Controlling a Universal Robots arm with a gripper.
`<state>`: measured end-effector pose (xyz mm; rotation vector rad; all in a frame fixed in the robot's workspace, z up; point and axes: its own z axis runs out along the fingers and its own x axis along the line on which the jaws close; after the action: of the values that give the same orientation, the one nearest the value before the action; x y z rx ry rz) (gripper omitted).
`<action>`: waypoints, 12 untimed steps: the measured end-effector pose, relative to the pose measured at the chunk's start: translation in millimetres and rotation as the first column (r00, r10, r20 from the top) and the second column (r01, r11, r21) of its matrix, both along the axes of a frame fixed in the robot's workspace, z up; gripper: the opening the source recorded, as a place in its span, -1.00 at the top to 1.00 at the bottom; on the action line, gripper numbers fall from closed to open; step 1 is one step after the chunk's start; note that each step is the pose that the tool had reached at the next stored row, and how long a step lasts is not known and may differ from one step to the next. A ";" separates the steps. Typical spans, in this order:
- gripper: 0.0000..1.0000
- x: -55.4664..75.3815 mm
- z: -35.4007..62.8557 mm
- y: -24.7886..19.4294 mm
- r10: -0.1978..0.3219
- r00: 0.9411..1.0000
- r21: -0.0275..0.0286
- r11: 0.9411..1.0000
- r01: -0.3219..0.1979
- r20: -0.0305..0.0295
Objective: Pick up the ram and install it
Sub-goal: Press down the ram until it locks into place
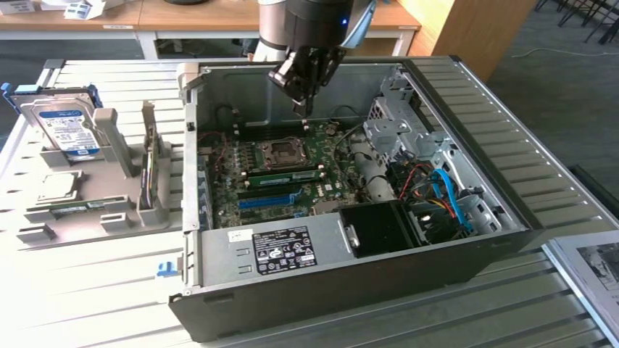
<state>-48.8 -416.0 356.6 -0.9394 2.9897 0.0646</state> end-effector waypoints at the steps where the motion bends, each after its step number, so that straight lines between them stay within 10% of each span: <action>1: 0.80 0.0 -0.1 0.0 -0.018 1.000 0.000 1.000 0.018 0.000; 12: 0.80 0.0 -0.8 0.0 -0.217 0.976 0.000 0.976 0.217 0.000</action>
<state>-48.8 -416.0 355.8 -0.6067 3.0701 0.0629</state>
